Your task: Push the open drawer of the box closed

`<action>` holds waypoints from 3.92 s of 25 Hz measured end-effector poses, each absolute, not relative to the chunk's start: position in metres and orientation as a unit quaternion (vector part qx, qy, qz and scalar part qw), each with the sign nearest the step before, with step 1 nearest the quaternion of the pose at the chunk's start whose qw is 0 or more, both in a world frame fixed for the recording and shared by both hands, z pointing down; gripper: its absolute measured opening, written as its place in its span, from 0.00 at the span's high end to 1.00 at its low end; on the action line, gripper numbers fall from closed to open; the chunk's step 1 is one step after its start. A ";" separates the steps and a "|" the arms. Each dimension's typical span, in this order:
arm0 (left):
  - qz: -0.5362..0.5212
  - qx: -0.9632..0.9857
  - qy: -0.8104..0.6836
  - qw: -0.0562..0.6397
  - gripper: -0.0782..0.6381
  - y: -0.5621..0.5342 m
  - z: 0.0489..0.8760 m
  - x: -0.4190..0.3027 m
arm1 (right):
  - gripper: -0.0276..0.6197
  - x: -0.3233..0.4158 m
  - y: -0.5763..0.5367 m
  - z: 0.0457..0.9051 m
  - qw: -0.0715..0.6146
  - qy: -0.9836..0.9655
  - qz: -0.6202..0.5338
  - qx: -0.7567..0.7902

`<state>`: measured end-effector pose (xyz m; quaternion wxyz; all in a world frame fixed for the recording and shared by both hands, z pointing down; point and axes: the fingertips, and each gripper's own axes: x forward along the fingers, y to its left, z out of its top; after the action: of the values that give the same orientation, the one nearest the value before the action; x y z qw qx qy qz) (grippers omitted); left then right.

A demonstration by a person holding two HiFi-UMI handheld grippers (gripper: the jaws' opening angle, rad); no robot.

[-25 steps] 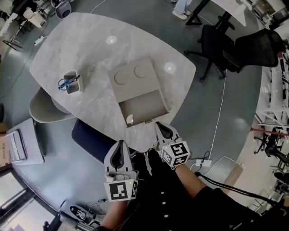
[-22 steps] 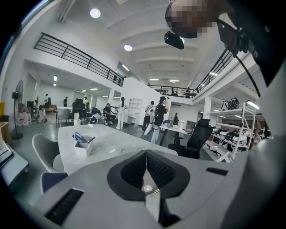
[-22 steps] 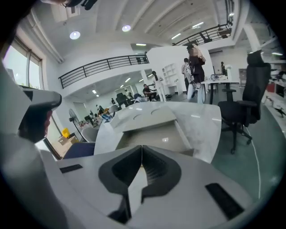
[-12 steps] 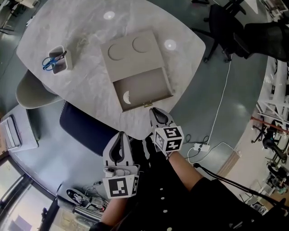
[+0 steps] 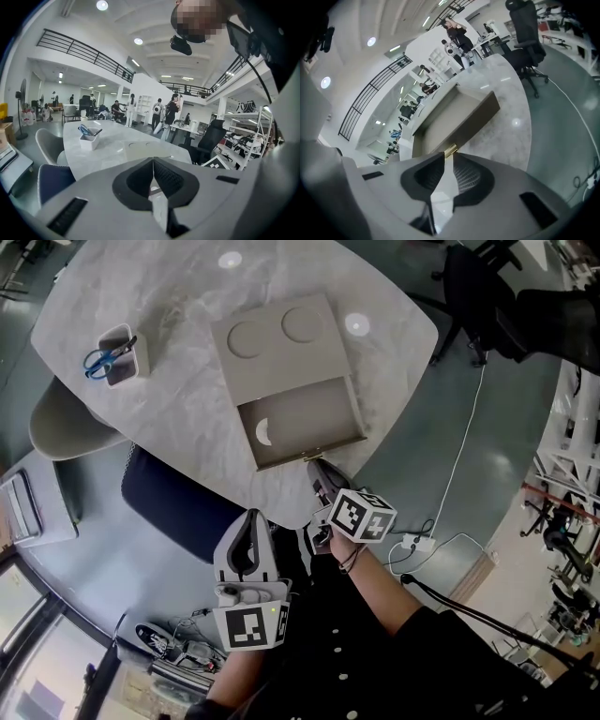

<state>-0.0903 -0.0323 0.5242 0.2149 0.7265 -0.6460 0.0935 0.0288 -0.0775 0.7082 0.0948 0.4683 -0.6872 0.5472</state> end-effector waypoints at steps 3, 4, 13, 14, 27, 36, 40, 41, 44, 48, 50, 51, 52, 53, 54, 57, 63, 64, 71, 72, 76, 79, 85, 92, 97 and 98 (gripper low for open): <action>0.094 0.727 -0.645 0.215 0.87 -0.034 0.526 -0.091 | 0.88 0.028 -0.077 0.711 0.101 -0.684 0.550 0.470; 0.093 0.727 -0.645 0.216 0.87 -0.035 0.526 -0.092 | 0.88 0.028 -0.077 0.711 0.102 -0.681 0.551 0.471; 0.094 0.727 -0.645 0.217 0.87 -0.041 0.526 -0.093 | 0.88 0.027 -0.083 0.711 0.086 -0.667 0.572 0.470; 0.093 0.727 -0.645 0.217 0.87 -0.042 0.526 -0.094 | 0.88 0.027 -0.085 0.711 0.087 -0.667 0.572 0.470; 0.089 0.728 -0.646 0.212 0.87 -0.059 0.524 -0.096 | 0.90 0.013 -0.121 0.706 0.093 -0.679 0.556 0.469; 0.092 0.724 -0.649 0.215 0.87 -0.069 0.528 -0.103 | 0.89 -0.004 -0.160 0.702 0.092 -0.696 0.542 0.462; 0.088 0.723 -0.651 0.213 0.87 -0.075 0.528 -0.104 | 0.89 -0.009 -0.175 0.699 0.086 -0.704 0.532 0.463; 0.088 0.723 -0.651 0.213 0.87 -0.076 0.528 -0.104 | 0.89 -0.010 -0.179 0.697 0.083 -0.708 0.528 0.463; 0.089 0.724 -0.650 0.214 0.87 -0.076 0.530 -0.104 | 0.93 -0.015 -0.189 0.690 0.083 -0.719 0.512 0.462; 0.089 0.722 -0.650 0.218 0.87 -0.076 0.533 -0.106 | 0.93 -0.018 -0.189 0.690 0.075 -0.717 0.512 0.468; 0.090 0.723 -0.650 0.219 0.87 -0.076 0.534 -0.107 | 0.91 -0.018 -0.186 0.693 0.068 -0.713 0.518 0.468; 0.090 0.723 -0.649 0.219 0.87 -0.077 0.534 -0.107 | 0.91 -0.018 -0.185 0.695 0.069 -0.711 0.520 0.468; 0.090 0.723 -0.650 0.218 0.87 -0.077 0.534 -0.108 | 0.93 -0.018 -0.185 0.696 0.071 -0.711 0.520 0.468; 0.090 0.722 -0.650 0.218 0.87 -0.077 0.534 -0.108 | 0.92 -0.019 -0.186 0.696 0.075 -0.712 0.518 0.468; 0.090 0.722 -0.651 0.218 0.87 -0.077 0.534 -0.109 | 0.91 -0.019 -0.187 0.696 0.078 -0.714 0.515 0.468; 0.090 0.721 -0.651 0.220 0.87 -0.077 0.536 -0.111 | 0.91 -0.021 -0.191 0.695 0.077 -0.716 0.513 0.467; 0.091 0.720 -0.651 0.223 0.87 -0.078 0.538 -0.113 | 0.90 -0.024 -0.198 0.695 0.077 -0.717 0.513 0.465; 0.091 0.720 -0.652 0.223 0.87 -0.078 0.538 -0.114 | 0.90 -0.024 -0.200 0.695 0.076 -0.717 0.513 0.465; 0.092 0.717 -0.653 0.226 0.87 -0.076 0.541 -0.116 | 0.90 -0.026 -0.205 0.693 0.074 -0.722 0.508 0.463; 0.092 0.717 -0.653 0.226 0.87 -0.076 0.541 -0.116 | 0.91 -0.026 -0.205 0.693 0.073 -0.722 0.508 0.463; 0.093 0.717 -0.653 0.226 0.87 -0.076 0.541 -0.116 | 0.91 -0.026 -0.207 0.693 0.071 -0.723 0.508 0.463; 0.094 0.716 -0.653 0.227 0.87 -0.076 0.543 -0.117 | 0.91 -0.027 -0.208 0.693 0.071 -0.723 0.507 0.463; 0.095 0.715 -0.654 0.228 0.87 -0.075 0.544 -0.117 | 0.91 -0.027 -0.209 0.692 0.071 -0.725 0.507 0.461; 0.094 0.716 -0.654 0.226 0.87 -0.072 0.542 -0.115 | 0.91 -0.027 -0.209 0.693 0.062 -0.733 0.503 0.454; 0.092 0.718 -0.655 0.218 0.87 -0.069 0.535 -0.114 | 0.90 -0.025 -0.207 0.685 0.061 -0.738 0.498 0.451; 0.090 0.719 -0.655 0.215 0.87 -0.070 0.532 -0.113 | 0.90 -0.024 -0.207 0.681 0.061 -0.742 0.493 0.450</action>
<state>-0.1135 -0.0697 0.5323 0.2153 0.7185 -0.6551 0.0903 -0.0239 -0.2072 0.6811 0.0608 0.4502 -0.7417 0.4934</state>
